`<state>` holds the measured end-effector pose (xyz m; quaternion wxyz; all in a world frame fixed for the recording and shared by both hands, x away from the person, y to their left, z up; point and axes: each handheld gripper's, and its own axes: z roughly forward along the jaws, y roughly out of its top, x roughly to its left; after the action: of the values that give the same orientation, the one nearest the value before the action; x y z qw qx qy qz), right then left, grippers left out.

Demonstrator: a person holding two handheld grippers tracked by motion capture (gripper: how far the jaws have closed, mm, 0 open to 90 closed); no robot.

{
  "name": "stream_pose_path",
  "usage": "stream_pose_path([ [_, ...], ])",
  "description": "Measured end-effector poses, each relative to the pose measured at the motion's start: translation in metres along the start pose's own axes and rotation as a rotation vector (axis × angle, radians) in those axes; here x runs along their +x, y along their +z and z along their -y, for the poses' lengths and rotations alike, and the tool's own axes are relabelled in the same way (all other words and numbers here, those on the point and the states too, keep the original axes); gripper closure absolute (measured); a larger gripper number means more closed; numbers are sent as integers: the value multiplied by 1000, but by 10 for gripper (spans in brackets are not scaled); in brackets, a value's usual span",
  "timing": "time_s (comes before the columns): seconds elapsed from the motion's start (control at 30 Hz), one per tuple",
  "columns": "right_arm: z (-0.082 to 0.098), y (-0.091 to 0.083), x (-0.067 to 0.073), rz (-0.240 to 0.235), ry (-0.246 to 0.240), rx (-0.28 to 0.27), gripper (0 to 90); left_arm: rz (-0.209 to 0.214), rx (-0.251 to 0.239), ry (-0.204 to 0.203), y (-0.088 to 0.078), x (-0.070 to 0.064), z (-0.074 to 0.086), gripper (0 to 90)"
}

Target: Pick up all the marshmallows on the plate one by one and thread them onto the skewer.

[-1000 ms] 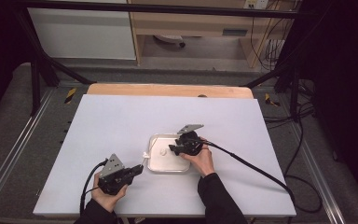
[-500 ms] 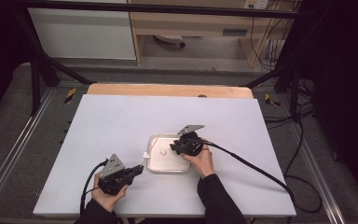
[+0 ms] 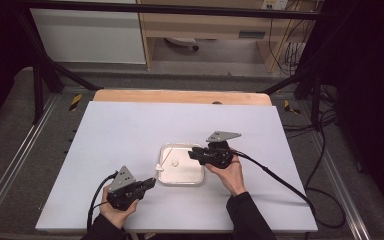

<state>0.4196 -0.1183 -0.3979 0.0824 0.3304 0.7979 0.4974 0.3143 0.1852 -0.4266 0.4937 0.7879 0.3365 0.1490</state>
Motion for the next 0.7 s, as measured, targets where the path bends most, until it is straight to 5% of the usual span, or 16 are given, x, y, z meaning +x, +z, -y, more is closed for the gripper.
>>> stream_pose_path([
  [0.3, -16, -37, 10, -95, 20, -130, 735, 25, -25, 53, 3, -4, -1, 885],
  [0.4, -20, -46, 10, -122, 37, -164, 736, 25, -10, 39, 2, -7, -1, 885],
  [0.7, -31, -49, 19, -206, 58, -202, 738, 38, -13, 67, 3, -13, -1, 886],
])
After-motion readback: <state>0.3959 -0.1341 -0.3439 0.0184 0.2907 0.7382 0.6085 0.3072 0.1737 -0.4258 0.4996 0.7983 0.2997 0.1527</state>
